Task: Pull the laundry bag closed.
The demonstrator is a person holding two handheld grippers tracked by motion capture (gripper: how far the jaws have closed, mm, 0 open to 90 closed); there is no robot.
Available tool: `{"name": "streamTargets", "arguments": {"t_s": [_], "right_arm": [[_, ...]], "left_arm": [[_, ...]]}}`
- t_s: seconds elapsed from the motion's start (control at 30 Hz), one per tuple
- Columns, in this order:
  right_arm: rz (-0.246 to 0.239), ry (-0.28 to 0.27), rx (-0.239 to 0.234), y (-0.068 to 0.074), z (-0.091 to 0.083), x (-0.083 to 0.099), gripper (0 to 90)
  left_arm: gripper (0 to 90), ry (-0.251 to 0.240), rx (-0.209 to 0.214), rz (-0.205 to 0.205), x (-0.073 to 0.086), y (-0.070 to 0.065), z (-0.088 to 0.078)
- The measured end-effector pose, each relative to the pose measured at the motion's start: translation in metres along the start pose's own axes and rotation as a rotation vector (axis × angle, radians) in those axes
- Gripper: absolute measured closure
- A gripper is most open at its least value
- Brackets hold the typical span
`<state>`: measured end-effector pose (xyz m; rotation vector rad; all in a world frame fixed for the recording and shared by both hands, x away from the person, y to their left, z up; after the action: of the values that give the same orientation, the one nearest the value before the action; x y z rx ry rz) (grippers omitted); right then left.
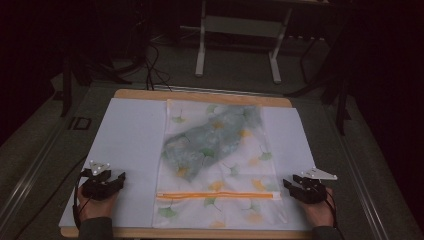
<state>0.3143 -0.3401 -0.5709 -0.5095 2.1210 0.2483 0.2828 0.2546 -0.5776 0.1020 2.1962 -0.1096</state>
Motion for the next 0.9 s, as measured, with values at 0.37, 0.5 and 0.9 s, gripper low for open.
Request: {"name": "streamTargets", "arguments": {"t_s": [0.37,0.5,0.9], "right_arm": [[-0.05,0.004,-0.061,0.016,0.004,-0.004,59.6],[-0.065,-0.004,-0.081,0.019,0.002,-0.008,59.7],[-0.128,-0.016,-0.108,0.045,0.005,-0.018,58.8]], "left_arm": [[54.2,0.009,0.133,0.118,-0.002,-0.015,-0.002],[55.2,-0.001,0.171,0.147,-0.004,-0.02,-0.004],[57.3,0.036,0.229,0.179,-0.004,-0.032,-0.005]]}}
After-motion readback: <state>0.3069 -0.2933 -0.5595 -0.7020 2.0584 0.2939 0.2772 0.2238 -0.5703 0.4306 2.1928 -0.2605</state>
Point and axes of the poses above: each handheld gripper's, and its own axes: z roughly forward along the jaws, x roughly out of its underside, y roughly to its left, the point moved 5 cm from there along z, roughly forward along the jaws, and after that the axes turned 9 degrees about -y, right-handed, at the moved point
